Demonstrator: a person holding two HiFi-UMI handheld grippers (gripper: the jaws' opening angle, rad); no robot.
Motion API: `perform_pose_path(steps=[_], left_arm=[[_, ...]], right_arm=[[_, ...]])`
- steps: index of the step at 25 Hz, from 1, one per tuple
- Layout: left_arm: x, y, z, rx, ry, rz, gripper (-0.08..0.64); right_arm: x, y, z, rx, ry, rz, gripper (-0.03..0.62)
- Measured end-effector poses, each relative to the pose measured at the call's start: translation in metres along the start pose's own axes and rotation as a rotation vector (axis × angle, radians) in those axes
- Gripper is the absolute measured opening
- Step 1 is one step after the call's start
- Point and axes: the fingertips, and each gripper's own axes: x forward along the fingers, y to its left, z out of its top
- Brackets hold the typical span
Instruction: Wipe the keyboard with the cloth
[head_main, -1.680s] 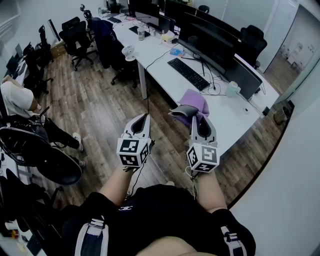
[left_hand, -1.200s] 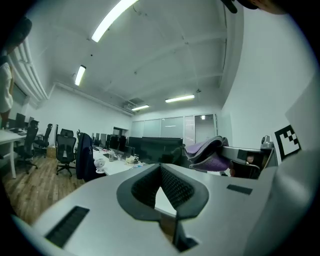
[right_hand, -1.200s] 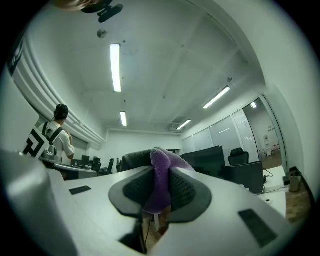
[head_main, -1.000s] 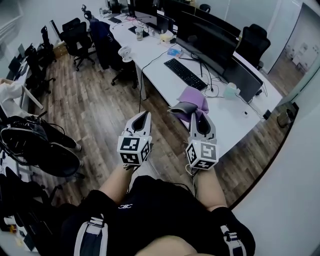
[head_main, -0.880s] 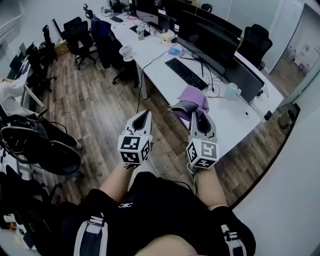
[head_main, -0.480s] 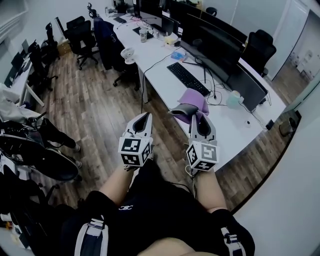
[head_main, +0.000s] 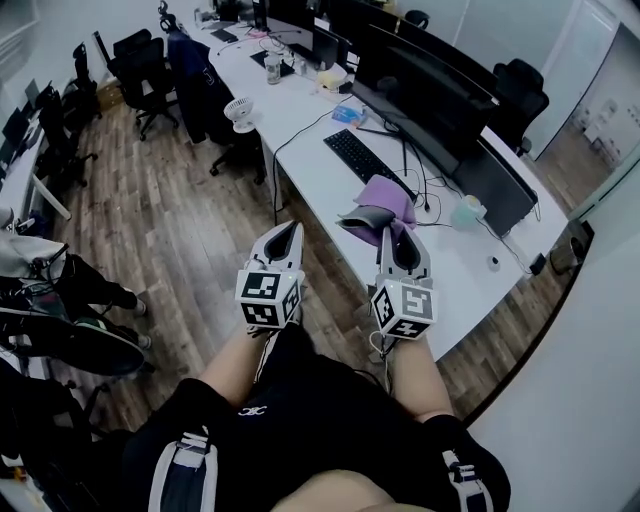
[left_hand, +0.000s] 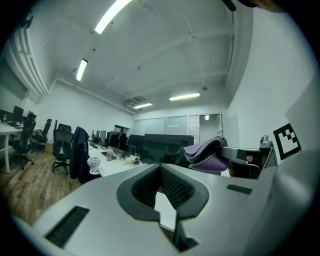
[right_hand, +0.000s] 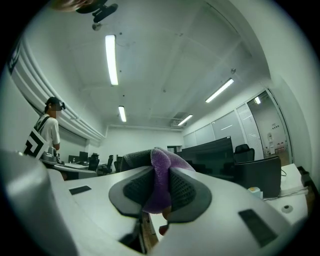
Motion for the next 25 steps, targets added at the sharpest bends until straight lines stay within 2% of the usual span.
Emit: perform_pose_path(steps=[4, 8, 9, 13, 18, 21, 25], left_arm=[[0.056, 0.03, 0.003, -0.002, 0.007, -0.027, 0.014], [0.113, 0.065, 0.013, 0.085, 0.006, -0.044, 0.014], [0.127, 0.074, 0.015, 0.087, 0.008, -0.056, 0.014], [0.183, 0.116, 0.023, 0.034, 0.024, -0.106, 0.014], [0.244, 0.174, 0.033, 0.015, 0.046, -0.144, 0.014], [0.272, 0.2, 0.036, 0.011, 0.049, -0.162, 0.014], [0.301, 0.225, 0.036, -0.04, 0.069, -0.188, 0.014]], right_arm=[[0.059, -0.008, -0.009, -0.005, 0.009, -0.022, 0.097], [0.125, -0.01, -0.015, -0.01, 0.023, -0.043, 0.097], [0.141, -0.009, -0.017, -0.012, 0.028, -0.049, 0.097], [0.209, -0.008, -0.023, -0.013, 0.047, -0.085, 0.097], [0.289, -0.001, -0.026, -0.025, 0.061, -0.122, 0.097], [0.321, 0.002, -0.03, -0.031, 0.065, -0.148, 0.097], [0.353, 0.001, -0.036, -0.034, 0.074, -0.176, 0.097]])
